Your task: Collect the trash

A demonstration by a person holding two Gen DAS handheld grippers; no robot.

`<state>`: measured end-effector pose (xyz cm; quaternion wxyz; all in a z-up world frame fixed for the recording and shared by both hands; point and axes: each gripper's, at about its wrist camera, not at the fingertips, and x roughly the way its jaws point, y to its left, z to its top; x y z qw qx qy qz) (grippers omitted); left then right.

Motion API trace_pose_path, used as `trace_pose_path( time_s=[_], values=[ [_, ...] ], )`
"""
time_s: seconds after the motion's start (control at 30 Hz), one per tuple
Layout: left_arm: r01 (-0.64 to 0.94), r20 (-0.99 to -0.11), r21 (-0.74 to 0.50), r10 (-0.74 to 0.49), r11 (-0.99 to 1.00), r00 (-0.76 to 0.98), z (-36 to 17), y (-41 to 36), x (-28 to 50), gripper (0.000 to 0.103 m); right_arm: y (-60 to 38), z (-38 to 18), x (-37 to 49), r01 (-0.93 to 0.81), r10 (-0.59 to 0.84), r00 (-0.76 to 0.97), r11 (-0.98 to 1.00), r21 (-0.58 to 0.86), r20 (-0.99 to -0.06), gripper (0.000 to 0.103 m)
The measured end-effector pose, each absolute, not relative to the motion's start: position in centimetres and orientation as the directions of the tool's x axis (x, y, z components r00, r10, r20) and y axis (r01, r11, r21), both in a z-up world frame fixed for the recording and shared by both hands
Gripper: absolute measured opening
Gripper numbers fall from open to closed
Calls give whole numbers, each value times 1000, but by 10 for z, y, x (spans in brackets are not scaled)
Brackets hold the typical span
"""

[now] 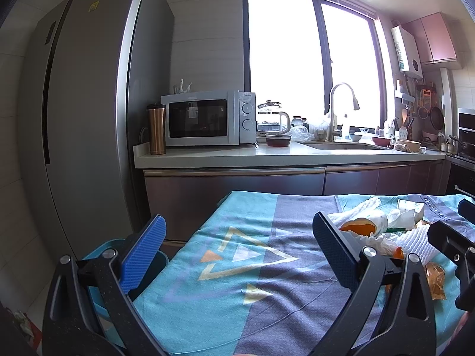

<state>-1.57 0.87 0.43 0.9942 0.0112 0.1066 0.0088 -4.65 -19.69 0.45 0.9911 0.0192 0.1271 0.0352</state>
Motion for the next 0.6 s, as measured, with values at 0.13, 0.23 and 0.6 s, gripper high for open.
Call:
trace_pose_path(
  time_s=[0.13,0.23,0.6],
  values=[
    [-15,-208,23,20,1000,978,4,9,-16,97,-198,6,-49,-68,79,966,996,51,-248,97],
    [-18,-207,27,23,999,978,3,8,-16,97,-198,5,-49,-68,79,965,996,52,-249,97],
    [-25,-195,30,31,999,980,6,8,-19,97,-197,5,-47,-69,81,964,996,55,-252,96]
  ],
)
